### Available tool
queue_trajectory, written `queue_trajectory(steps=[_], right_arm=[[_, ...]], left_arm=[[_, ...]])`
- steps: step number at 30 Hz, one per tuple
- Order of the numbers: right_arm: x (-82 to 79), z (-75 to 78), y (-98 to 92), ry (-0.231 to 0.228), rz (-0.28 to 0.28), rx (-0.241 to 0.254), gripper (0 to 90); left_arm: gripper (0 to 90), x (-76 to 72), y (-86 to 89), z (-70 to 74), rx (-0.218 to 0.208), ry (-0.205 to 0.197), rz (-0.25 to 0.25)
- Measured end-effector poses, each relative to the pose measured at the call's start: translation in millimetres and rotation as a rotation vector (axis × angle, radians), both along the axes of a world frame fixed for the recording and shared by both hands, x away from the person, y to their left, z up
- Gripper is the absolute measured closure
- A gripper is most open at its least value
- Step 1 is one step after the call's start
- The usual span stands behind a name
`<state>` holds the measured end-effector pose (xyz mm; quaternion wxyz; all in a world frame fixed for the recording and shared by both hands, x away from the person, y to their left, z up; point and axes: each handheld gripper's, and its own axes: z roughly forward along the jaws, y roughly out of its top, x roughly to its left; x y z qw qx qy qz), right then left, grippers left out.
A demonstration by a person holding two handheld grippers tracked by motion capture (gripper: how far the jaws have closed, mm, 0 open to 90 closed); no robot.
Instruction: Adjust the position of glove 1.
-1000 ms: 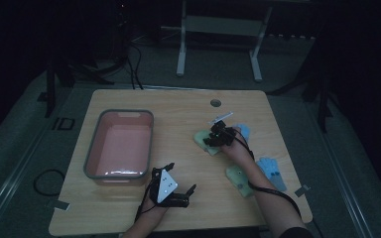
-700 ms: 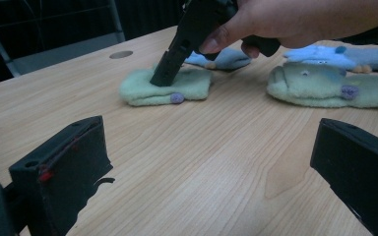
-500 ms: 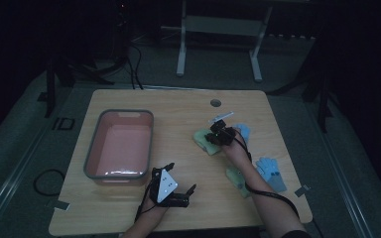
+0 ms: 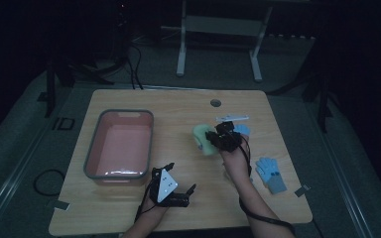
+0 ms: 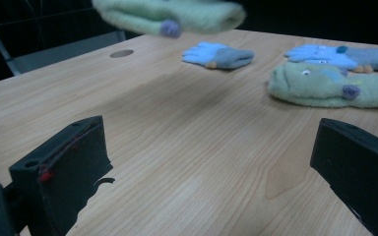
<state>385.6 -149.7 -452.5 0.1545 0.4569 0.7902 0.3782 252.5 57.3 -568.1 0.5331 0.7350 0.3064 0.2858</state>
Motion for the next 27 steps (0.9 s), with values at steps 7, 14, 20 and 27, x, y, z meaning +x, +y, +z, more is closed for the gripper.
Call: queue_trajectory(steps=[7, 14, 20, 27], right_arm=[[-32.9, -8.7, 0.8, 0.026, -0.102, 0.056, 87.2], [-60.2, -29.0, 4.1, 0.027, -0.158, 0.036, 87.3], [-65.7, -49.0, 9.3, 0.067, -0.181, 0.022, 87.3], [-60.1, -75.2, 11.3, 0.105, -0.230, -0.001, 87.2]], left_arm=[[1.4, 0.0, 0.2, 0.0, -0.001, 0.001, 0.000], [1.4, -0.1, 0.3, 0.0, 0.002, -0.003, 0.003], [1.4, 0.2, 0.7, 0.0, -0.006, 0.004, 0.007], [1.4, 0.6, 1.6, 0.0, -0.017, 0.008, 0.003]])
